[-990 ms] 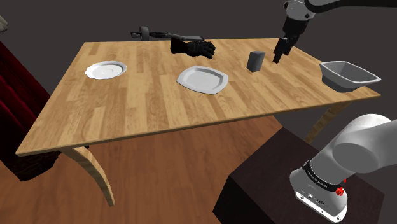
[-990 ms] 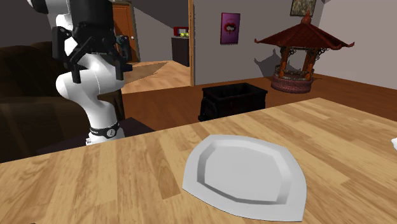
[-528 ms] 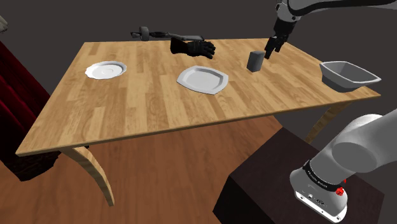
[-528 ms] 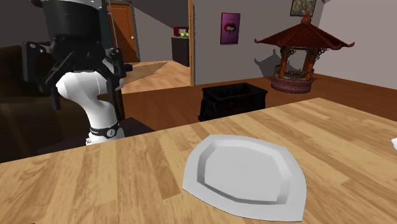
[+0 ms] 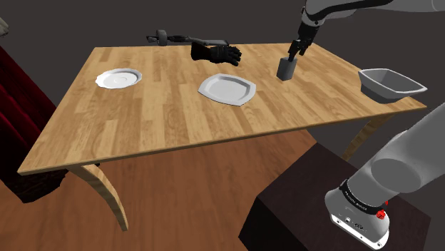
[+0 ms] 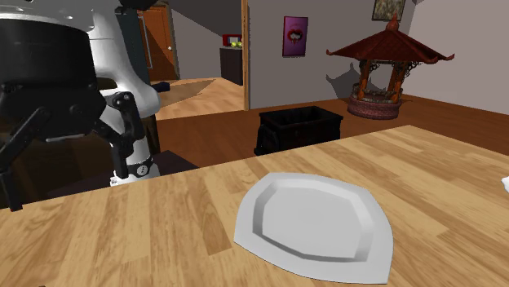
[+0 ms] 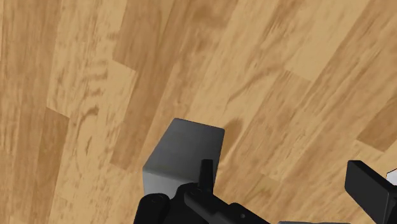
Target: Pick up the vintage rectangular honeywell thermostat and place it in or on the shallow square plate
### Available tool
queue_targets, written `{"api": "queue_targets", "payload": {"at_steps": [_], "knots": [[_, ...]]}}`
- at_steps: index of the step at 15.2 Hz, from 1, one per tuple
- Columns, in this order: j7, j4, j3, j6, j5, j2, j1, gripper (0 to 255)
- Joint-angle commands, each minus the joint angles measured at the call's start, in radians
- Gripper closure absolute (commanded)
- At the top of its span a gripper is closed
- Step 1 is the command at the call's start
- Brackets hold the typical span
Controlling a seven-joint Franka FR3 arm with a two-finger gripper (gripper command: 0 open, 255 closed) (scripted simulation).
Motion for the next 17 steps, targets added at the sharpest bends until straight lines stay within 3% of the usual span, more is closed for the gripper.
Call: {"api": "queue_targets", "payload": {"at_steps": [1,9,17], "knots": [[-0.034,0.061,-0.019,0.023,0.032,0.071,-0.010,0],[-0.153,0.372,-0.049,0.047,0.191,0.374,-0.086,0],[-0.166,0.346,-0.041,0.125,0.213,0.428,-0.096,0]]}}
